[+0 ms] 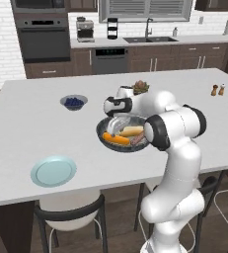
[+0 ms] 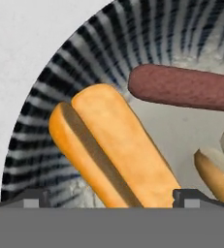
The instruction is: Place one bun and one sausage from the bowl on each plate.
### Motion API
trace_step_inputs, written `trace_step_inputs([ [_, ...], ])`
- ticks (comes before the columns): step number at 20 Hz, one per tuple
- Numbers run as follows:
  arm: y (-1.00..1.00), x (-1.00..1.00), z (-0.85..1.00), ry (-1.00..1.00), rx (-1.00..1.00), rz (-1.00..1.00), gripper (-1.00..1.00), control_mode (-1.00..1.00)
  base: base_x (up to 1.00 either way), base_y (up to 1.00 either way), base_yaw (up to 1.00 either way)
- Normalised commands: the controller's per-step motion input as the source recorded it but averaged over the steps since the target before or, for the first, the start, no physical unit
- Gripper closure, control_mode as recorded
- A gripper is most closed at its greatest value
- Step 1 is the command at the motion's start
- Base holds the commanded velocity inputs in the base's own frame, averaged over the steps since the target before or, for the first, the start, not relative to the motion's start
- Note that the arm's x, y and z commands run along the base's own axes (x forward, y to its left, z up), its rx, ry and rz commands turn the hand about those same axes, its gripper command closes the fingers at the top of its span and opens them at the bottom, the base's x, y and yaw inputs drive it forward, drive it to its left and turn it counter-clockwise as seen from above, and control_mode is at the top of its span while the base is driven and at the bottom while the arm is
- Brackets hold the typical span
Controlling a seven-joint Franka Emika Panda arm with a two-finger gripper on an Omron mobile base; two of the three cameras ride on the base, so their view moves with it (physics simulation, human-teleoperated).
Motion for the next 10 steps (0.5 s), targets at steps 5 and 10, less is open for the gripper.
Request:
trace_step_inputs([
  [5, -0.01, 0.39, -0.02, 0.00, 0.00, 0.04, -1.00, -1.00, 0.00, 0.00, 0.00],
  [10, 0.00, -0.16, -0.29, 0.02, 0.00, 0.01, -1.00, -1.00, 0.00, 0.00, 0.00],
])
